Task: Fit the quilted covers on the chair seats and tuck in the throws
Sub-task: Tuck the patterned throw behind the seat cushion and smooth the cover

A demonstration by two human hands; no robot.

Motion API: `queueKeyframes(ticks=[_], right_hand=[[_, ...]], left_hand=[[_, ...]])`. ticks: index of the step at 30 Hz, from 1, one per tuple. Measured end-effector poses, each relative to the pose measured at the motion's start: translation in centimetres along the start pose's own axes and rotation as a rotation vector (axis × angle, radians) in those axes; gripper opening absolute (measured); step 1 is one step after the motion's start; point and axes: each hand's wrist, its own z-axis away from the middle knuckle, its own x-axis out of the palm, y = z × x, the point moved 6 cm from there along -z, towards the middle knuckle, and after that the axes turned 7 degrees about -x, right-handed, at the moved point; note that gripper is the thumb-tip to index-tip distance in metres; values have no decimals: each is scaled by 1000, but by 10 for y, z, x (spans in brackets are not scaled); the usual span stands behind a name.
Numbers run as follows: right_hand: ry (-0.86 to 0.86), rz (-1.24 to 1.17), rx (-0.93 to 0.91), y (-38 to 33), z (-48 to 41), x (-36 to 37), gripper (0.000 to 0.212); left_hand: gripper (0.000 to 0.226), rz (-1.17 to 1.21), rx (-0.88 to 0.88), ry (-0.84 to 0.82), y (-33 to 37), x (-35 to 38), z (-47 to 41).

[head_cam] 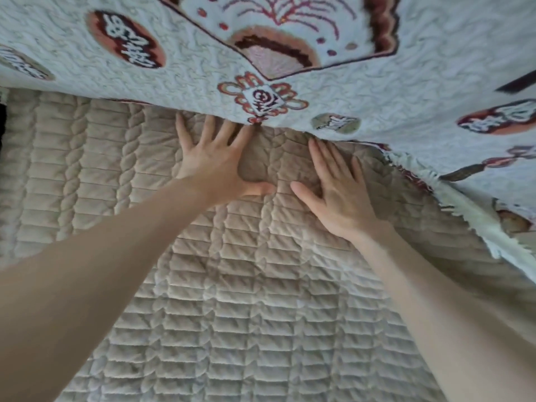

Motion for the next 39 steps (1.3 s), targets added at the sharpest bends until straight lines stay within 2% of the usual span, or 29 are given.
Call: queueKeyframes(ticks=[3,6,9,14,20,23,25,26,31,36,39], right_hand=[[18,-42,-40,-2,9,-6,83],[78,-77,-34,2,20,-17,76],[62,-63,90,27,46,-18,72],[-97,-95,178,58,52,-15,67],[-81,-111,171,54,47,-15,67],[82,-73,117,47,65,-34,64],[200,-34,148,55,88,-49,66],[204,-7,174,62,99,-52,68],[-45,53,293,113,111,-49,71],[-140,92,226,151,95,-55,64],[-111,108,218,179,76,-74,61]], left_hand=[[112,18,5,112,7,-8,13],[94,83,149,257,22,-15,26],[95,76,283,200,47,-17,27],[101,80,181,142,69,-13,13],[92,49,198,162,69,-3,17],[97,34,143,77,73,2,20],[96,44,131,73,79,-2,22],[94,60,154,97,83,-5,24],[75,97,398,177,136,-4,39],[76,74,406,101,205,-6,28],[76,49,344,77,234,-4,18]])
